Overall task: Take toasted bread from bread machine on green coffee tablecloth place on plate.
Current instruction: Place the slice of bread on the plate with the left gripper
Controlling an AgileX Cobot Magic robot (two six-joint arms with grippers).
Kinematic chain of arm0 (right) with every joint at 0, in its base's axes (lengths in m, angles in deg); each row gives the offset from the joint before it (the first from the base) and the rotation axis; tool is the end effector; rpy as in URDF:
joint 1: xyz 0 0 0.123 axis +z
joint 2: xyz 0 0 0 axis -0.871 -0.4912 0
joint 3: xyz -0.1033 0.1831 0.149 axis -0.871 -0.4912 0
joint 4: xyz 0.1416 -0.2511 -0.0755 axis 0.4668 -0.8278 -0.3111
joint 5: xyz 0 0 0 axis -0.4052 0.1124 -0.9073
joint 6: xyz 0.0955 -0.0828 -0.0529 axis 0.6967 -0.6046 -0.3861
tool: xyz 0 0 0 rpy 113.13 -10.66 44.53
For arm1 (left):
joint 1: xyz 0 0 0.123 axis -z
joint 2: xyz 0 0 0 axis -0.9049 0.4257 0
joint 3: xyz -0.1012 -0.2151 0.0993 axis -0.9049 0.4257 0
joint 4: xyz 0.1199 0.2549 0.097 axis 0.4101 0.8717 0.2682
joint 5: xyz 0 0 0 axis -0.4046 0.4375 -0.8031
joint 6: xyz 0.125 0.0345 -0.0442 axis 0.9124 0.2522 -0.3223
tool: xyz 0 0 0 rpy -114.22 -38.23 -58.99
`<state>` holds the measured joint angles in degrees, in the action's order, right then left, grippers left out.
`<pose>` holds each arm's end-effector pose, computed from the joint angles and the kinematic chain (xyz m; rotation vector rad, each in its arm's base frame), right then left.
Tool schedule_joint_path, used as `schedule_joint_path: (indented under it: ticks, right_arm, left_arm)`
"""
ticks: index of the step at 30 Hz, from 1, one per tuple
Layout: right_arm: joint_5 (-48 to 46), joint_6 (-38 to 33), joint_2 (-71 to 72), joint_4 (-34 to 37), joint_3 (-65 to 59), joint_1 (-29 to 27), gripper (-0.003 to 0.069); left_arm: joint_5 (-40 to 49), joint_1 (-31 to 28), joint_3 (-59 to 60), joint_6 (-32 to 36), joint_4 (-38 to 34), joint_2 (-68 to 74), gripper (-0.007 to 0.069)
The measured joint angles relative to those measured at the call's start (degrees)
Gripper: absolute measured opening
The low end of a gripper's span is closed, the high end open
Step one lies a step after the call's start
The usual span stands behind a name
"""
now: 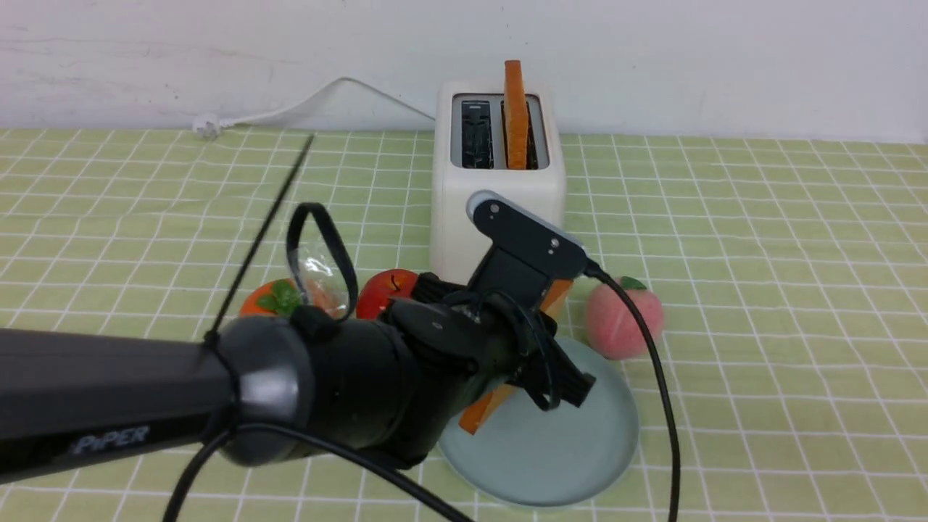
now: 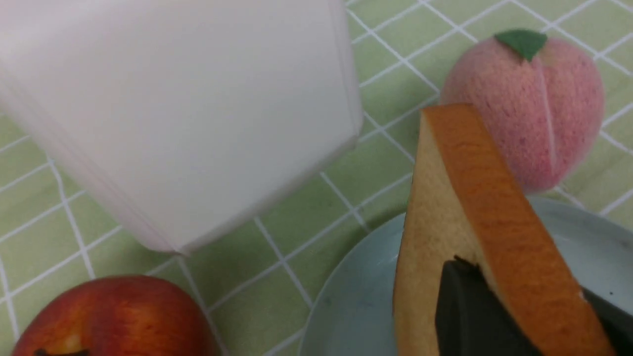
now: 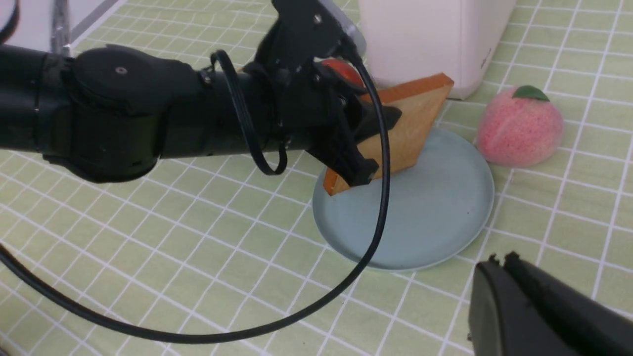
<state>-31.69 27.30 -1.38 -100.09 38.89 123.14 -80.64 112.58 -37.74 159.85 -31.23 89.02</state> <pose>0.1268 0.1383 0.3328 -0.3415 2.0579 0.6497 0.3403 -0.3016 0.1303 0.6625 2.0287 -0.0922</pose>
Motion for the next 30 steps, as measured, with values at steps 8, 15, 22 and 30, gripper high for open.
schedule_joint_path:
  ticks: [8, 15, 22, 30]
  right_arm:
    - [0.0, -0.75, 0.0, -0.17, 0.0, 0.0, 0.0004]
    - [0.0, -0.77, 0.0, -0.22, 0.0, 0.0, 0.0004]
    - [0.0, -0.77, 0.0, -0.56, 0.0, 0.0, 0.0004]
    - [0.0, -0.77, 0.0, -0.85, 0.0, 0.0, 0.0004]
  left_arm:
    - [1.94, 0.0, 0.0, 0.0, -3.38, 0.25, 0.029]
    - [2.8, 0.0, 0.0, 0.0, -6.98, 0.44, 0.044]
    - [4.35, 0.0, 0.0, 0.0, -7.54, 0.44, 0.047]
    - [5.55, 0.0, 0.0, 0.0, -7.54, 0.44, 0.047]
